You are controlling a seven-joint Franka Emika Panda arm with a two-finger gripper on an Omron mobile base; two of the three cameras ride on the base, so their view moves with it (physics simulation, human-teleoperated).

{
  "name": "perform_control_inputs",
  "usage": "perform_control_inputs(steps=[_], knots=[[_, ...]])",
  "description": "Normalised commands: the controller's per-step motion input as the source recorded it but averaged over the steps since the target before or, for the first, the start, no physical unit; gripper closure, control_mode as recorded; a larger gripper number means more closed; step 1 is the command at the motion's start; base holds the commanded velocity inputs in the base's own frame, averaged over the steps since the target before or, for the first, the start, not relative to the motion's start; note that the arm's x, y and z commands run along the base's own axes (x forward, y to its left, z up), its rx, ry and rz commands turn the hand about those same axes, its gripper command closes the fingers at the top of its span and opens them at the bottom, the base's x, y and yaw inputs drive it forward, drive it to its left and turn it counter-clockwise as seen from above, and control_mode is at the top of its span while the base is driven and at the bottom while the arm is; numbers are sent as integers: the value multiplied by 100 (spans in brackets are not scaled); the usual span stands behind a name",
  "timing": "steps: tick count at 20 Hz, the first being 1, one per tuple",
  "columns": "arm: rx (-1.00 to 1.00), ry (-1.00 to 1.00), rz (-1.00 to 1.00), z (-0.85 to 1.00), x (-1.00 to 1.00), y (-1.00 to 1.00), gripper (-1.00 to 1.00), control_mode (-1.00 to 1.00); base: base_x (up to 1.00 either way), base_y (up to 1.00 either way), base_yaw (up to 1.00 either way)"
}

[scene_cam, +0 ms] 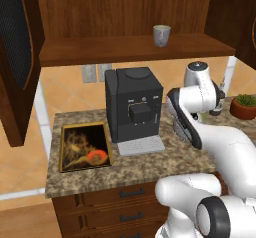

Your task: Pick the kettle from the counter and place it on the tray. Then pick the mug from the cabinet and place it on the tray. Then close the cabinet doors.

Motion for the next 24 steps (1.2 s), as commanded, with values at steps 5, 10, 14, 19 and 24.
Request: perform_control_inputs(steps=[5, 10, 14, 19, 24], knots=[[-14, -4, 10, 32, -42, 39, 100, -100, 0, 0, 0], [-8, 0, 14, 11, -13, 74, 100, -100, 0, 0, 0], [-4, 0, 13, 1, 1, 92, 100, -100, 0, 0, 0], [-2, 0, 16, -3, 1, 99, 100, -100, 0, 0, 0], [0, 0, 18, -9, 7, 100, 100, -100, 0, 0, 0]])
